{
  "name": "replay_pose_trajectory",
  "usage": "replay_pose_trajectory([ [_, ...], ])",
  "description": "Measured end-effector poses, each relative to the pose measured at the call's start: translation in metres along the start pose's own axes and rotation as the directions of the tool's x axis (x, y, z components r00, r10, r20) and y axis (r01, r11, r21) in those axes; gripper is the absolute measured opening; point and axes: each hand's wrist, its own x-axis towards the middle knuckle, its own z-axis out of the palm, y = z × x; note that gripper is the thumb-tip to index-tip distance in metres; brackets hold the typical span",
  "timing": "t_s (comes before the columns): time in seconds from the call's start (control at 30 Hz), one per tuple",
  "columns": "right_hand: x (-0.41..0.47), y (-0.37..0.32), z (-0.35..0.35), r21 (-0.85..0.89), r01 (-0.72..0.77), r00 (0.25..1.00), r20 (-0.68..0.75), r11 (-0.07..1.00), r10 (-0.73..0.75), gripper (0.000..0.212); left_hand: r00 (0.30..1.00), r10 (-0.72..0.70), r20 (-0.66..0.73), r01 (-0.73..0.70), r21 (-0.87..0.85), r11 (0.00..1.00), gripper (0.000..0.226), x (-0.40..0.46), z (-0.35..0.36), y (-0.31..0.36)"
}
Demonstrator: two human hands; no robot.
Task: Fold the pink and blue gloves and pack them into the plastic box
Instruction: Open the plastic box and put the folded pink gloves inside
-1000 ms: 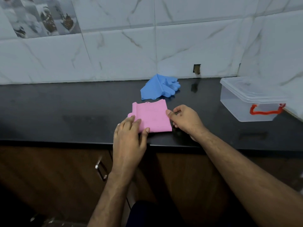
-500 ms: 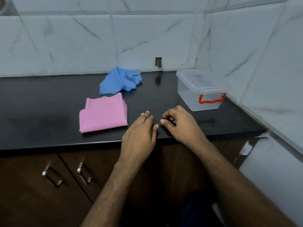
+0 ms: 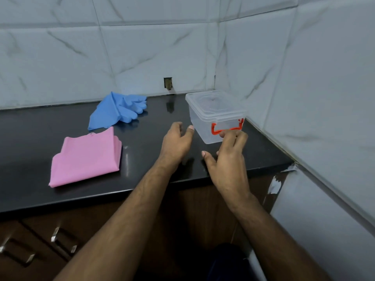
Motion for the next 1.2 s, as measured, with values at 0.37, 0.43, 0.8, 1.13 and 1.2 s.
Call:
replay_pose_trajectory([
  [0.37, 0.009, 0.011, 0.007, -0.007, -0.089, 0.983, 0.161, 0.996, 0.089, 0.107, 0.997, -0.074, -0.037, 0.06, -0.291, 0.955, 0.098, 0.069, 0.024, 0.012],
  [0.43, 0.01, 0.012, 0.008, -0.013, -0.089, 0.98, 0.176, 0.996, 0.089, 0.108, 0.997, -0.081, -0.021, 0.069, -0.341, 0.937, 0.101, 0.078, 0.027, 0.012],
  [0.8, 0.011, 0.017, 0.011, -0.086, -0.08, 0.979, 0.183, 0.993, 0.095, 0.115, 0.998, 0.004, 0.063, 0.033, -0.569, 0.822, 0.079, 0.114, 0.037, 0.012],
  [1.13, 0.029, 0.021, 0.007, -0.01, -0.071, 0.971, 0.23, 0.997, 0.071, 0.128, 0.927, -0.117, -0.357, -0.054, -0.434, 0.899, 0.045, 0.082, 0.002, 0.007],
  [1.2, 0.037, 0.021, 0.008, 0.055, -0.076, 0.968, 0.243, 0.996, 0.06, 0.125, 0.886, -0.127, -0.447, -0.044, -0.352, 0.935, 0.049, 0.066, -0.009, 0.006],
])
